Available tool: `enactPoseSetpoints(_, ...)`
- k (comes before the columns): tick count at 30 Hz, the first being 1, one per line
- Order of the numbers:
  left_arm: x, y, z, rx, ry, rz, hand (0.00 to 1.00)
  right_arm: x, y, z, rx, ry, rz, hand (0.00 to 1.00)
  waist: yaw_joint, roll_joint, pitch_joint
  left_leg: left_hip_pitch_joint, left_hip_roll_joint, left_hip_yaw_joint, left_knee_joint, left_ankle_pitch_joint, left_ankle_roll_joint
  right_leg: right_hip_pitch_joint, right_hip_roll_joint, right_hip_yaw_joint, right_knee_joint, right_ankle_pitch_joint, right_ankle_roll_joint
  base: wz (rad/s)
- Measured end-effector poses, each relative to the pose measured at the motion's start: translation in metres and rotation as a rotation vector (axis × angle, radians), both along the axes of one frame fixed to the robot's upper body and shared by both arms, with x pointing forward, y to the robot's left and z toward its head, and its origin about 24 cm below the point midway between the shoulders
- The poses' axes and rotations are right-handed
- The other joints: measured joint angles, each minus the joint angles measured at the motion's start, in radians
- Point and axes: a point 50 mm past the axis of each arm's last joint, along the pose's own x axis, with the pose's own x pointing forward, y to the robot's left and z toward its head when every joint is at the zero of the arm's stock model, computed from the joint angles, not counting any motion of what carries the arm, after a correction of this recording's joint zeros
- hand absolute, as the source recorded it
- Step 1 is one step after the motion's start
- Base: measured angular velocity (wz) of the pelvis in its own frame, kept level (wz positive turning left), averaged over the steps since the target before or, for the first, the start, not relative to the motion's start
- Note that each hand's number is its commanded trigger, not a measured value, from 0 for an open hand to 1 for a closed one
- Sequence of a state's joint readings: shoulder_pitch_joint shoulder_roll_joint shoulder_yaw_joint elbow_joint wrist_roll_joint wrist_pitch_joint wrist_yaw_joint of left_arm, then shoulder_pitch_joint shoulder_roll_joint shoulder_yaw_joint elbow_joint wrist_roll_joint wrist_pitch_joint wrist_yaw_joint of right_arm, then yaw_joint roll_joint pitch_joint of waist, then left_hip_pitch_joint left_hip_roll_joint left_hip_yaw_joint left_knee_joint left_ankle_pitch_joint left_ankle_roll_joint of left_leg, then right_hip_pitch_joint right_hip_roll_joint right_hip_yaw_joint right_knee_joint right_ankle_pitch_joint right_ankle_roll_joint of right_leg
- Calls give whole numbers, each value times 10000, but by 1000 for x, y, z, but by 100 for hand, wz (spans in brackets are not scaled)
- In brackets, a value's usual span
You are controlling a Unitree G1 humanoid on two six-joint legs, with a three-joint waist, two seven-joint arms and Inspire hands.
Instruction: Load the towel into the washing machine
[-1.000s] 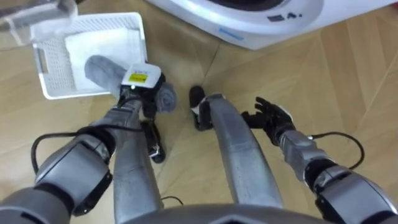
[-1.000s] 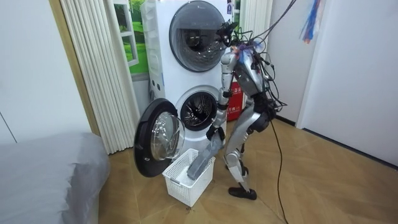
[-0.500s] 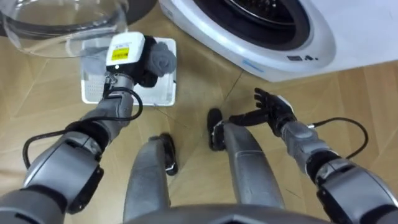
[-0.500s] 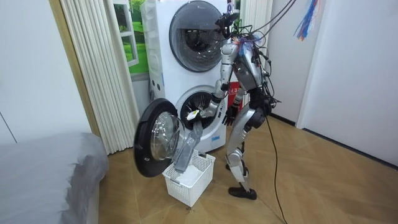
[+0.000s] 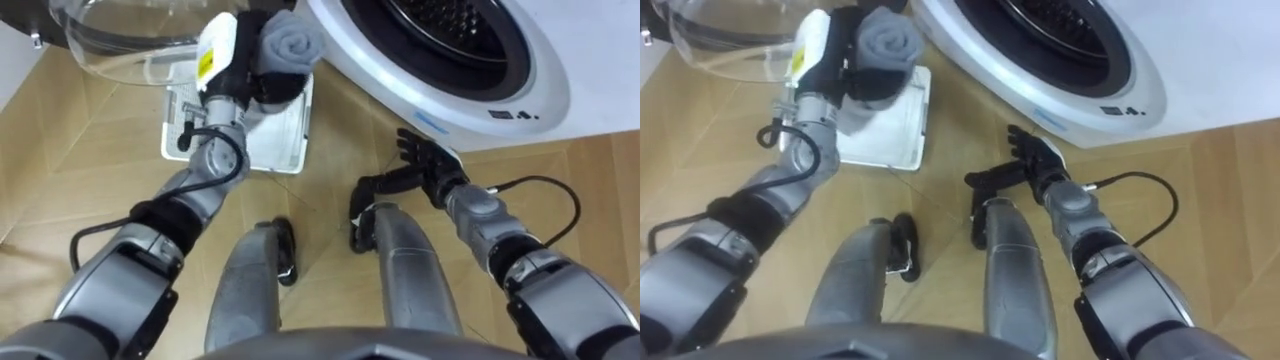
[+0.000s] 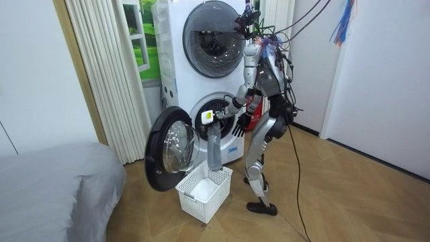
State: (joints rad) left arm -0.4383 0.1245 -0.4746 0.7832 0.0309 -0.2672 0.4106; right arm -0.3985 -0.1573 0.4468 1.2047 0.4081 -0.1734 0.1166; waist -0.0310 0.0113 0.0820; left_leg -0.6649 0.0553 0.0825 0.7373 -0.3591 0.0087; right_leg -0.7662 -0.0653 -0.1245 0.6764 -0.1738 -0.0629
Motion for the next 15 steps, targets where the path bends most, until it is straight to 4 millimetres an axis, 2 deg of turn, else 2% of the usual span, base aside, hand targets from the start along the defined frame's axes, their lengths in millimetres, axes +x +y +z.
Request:
enactPoseSetpoints(1,-3,-4,-3,-645,440,-277,100,-2,1,-1,0,49,110,0,17,2,-39,67,1,6,-12,3,4,77,-1,-5,-34,3,6,0)
enactPoseSetpoints(4,-7,-8,-10,-1846,1327,-898,100,-8,2,-6,-141,274,415,0,33,-18,-84,293,9,0,-130,51,20,364,-17,-80,-221,21,27,7)
enactPoseSetpoints(6,-14,-14,-18,-3333,2273,-1539,100,-16,1,-11,-242,529,494,0,83,-58,-150,544,38,-5,-136,61,18,666,-9,-127,-315,31,36,5)
enactPoseSetpoints(9,-18,-17,-22,-4746,2985,-2220,100,-16,1,-12,-325,641,573,0,78,-119,-188,714,32,0,-263,112,67,819,-53,-110,-387,115,87,2)
enactPoseSetpoints(15,-24,-28,-23,-6565,3801,-3515,100,-15,3,-11,-327,645,762,0,88,-119,-198,660,32,-7,-273,190,93,863,-44,-150,-569,298,94,0)
